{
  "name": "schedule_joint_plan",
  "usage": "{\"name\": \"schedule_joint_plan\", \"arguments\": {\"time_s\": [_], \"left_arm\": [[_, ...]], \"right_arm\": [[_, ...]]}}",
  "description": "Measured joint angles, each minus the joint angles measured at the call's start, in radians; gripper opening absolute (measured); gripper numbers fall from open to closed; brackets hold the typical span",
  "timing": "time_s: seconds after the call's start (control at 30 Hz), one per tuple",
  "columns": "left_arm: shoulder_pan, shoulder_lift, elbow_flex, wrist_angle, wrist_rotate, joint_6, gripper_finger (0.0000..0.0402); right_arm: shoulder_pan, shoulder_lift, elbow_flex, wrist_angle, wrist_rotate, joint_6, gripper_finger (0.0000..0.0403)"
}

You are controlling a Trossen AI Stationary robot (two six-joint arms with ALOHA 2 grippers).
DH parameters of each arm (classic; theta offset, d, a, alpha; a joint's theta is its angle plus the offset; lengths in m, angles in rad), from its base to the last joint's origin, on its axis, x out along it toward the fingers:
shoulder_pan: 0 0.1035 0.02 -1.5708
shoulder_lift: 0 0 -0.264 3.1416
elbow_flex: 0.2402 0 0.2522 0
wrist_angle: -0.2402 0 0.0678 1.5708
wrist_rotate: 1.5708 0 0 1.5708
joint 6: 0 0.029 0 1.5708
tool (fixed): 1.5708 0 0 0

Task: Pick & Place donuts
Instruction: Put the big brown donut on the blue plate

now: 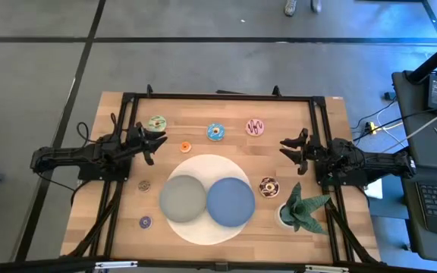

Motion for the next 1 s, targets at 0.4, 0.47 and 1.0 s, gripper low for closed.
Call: {"name": "schedule_joint_plan", "arguments": {"time_s": [0.4,0.47,1.0], "left_arm": [[0.0,0.0,0.0,0.0,0.0,0.0,0.0114],[0.0,0.0,0.0,0.0,0.0,0.0,0.0113],[0.0,0.0,0.0,0.0,0.0,0.0,0.0113]], "right_arm": [[0.0,0.094,0.15,-0.001,0.004,-0.051,0.0162],[0.0,0.168,0.221,-0.084,0.01,-0.056,0.0162],[-0.2,0.983,0.776,-0.384,0.057,0.113,0.0162]]}}
